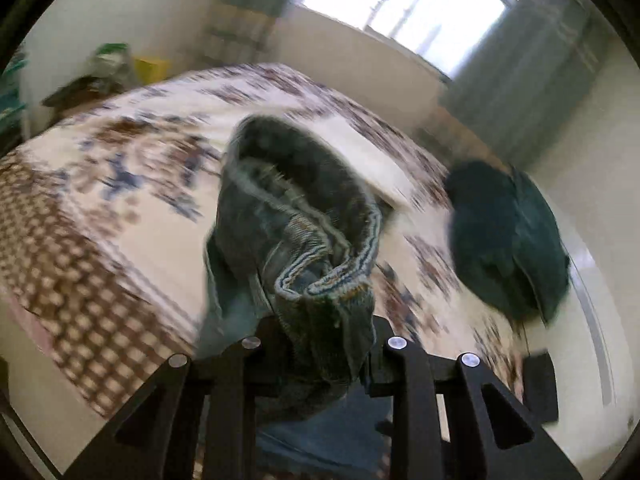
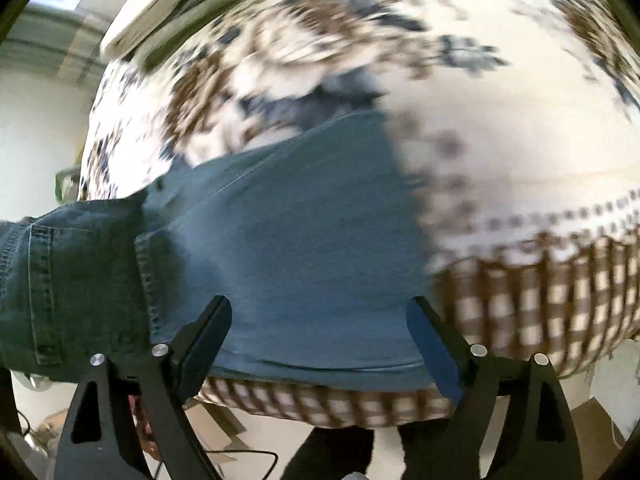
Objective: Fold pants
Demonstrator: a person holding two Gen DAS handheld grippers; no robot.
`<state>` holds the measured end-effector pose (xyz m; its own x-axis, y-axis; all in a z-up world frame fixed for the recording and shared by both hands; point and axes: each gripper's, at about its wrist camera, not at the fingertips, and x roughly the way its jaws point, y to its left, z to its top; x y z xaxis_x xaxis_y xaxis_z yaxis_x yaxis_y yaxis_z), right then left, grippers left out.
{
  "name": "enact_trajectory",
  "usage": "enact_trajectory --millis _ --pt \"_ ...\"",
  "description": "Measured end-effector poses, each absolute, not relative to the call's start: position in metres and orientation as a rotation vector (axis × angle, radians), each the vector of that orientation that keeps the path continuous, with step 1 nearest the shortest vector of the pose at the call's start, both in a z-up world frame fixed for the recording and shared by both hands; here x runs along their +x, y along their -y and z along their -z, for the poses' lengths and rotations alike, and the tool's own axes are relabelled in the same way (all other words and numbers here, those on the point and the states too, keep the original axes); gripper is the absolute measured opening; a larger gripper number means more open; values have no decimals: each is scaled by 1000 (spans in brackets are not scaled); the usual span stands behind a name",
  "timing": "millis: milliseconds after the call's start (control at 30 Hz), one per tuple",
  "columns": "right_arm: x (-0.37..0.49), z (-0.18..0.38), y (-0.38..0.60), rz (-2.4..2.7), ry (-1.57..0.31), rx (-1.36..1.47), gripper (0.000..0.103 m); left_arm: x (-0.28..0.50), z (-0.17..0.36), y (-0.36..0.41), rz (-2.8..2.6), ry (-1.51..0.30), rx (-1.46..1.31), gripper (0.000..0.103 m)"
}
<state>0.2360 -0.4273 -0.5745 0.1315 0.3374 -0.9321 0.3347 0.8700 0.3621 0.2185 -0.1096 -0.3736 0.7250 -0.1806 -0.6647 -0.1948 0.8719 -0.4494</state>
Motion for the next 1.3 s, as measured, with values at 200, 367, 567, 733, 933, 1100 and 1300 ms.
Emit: enact_trajectory --millis 200,367,567,733,933,1100,1300 --pt "216 573 496 100 -1441 559 91 228 416 224 172 -909 -402 22" --pt "192 581 558 207 -1443 575 91 227 468 307 278 -1044 -282 22" --pt "171 591 598 277 -1469 578 91 226 502 360 214 -1196 -140 25" --pt "165 583 621 265 -1420 628 91 232 493 354 201 -1239 -194 39" --pt "180 572 626 165 -1365 717 91 239 455 335 232 -1179 -233 80" --pt "211 585 597 -27 -1343 807 96 264 442 275 132 -1189 -237 81" --pt "247 662 560 -126 -1463 926 96 298 481 187 -40 -1250 -139 81"
